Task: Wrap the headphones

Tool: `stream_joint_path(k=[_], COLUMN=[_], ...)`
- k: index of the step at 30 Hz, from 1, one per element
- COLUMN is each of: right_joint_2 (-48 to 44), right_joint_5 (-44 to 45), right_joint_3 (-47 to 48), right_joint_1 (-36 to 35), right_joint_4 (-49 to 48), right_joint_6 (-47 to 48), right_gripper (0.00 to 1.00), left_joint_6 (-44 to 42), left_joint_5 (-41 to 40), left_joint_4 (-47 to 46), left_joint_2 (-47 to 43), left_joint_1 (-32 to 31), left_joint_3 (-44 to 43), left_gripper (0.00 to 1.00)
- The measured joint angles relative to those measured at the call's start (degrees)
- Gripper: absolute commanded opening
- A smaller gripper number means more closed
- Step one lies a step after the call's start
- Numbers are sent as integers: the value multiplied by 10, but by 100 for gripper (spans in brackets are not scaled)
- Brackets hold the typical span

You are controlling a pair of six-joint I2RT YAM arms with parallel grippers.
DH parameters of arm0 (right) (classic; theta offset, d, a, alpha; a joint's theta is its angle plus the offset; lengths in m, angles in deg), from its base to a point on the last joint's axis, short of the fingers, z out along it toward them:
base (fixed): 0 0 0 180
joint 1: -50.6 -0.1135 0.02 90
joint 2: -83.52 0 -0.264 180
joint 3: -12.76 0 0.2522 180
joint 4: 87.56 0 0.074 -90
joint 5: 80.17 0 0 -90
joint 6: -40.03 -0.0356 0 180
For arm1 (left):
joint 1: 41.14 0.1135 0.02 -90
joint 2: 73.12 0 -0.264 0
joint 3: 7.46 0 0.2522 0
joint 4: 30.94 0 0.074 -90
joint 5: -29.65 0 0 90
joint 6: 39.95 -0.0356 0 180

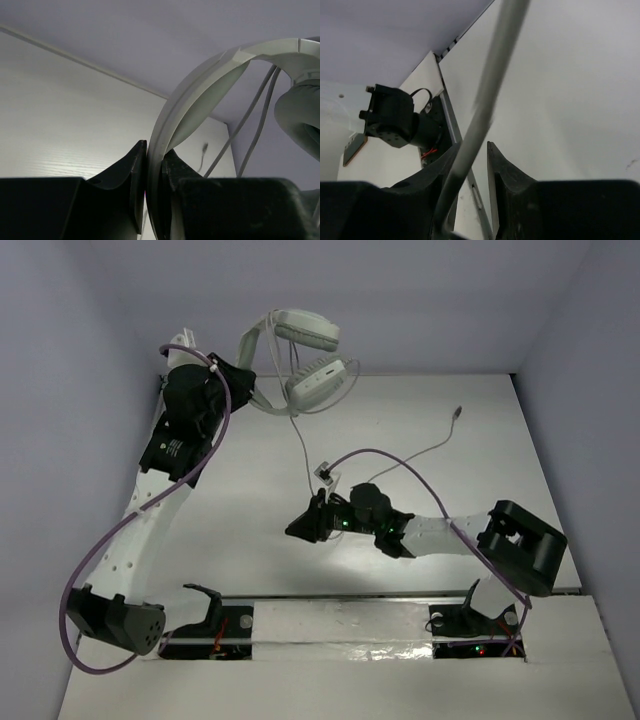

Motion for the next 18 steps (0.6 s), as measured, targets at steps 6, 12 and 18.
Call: stream_joint_path(k=[6, 12, 18], right_joint_2=[0, -33, -115], right_joint_5=[2, 3, 9], right_joint_3=[-2, -15, -26], right_joint_1=[-49, -78, -78], right_joint_4=[17, 44, 78], right_joint_6=[-2, -3, 1], right_gripper=[22, 13, 8], left_joint_6=[10, -10, -66], left_joint_5=[-90, -148, -184], left_joint_4=[-21, -27, -14], left_joint_2=[18, 51, 61], left_joint_1=[5, 5, 5], left_joint_3=[9, 9, 9], left_gripper=[0, 0, 0])
